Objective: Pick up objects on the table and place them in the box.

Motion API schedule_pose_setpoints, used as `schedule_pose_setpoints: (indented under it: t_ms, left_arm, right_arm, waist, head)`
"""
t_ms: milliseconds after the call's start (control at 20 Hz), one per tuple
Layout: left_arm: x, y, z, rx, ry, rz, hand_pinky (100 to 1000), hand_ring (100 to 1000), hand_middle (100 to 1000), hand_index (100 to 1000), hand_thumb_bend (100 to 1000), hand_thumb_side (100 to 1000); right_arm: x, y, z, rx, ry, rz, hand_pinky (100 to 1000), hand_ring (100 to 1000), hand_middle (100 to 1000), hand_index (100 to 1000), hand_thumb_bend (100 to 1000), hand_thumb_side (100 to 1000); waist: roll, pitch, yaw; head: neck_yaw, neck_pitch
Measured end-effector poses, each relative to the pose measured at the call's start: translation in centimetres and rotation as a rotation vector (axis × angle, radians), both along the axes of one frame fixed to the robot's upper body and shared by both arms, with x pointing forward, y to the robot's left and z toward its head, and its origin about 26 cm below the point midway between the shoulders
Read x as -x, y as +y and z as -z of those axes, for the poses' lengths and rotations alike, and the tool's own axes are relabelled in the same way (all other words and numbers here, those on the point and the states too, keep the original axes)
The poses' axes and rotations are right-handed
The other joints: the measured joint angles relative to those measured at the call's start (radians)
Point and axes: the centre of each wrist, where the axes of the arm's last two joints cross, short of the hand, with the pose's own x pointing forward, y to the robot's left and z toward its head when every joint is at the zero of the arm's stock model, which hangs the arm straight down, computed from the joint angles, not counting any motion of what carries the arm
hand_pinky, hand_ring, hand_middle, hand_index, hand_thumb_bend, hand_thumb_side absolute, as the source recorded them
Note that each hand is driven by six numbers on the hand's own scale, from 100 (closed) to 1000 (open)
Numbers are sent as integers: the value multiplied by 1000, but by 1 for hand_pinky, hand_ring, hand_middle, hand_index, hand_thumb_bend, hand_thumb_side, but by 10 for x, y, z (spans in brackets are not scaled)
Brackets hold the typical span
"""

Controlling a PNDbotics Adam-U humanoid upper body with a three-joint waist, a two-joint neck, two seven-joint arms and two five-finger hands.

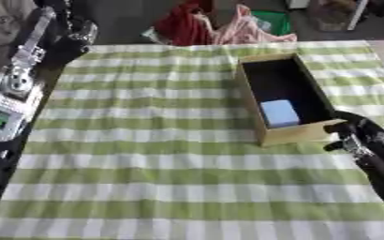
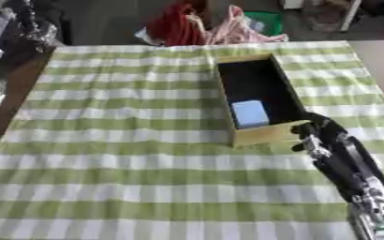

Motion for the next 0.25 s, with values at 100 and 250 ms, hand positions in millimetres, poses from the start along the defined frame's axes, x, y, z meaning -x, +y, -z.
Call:
schedule_pose_setpoints:
  t_ms: [100,250]
  left_arm:
    - [4,3,7,17,24,-6,728,803,724,872,100,526]
    - [8,6,16,42,55,-10,723,802,721,874,100,544]
  right_arm:
    - [0,-1,0,-1,-1,4,592,812,612,854,100,555]
    - [0,-1,0,-1,-1,6,593,812,612,854,100,555]
  waist:
    - [0,0,4]
    - [-1,0,9]
  head:
    - [0,4]
    - [0,9]
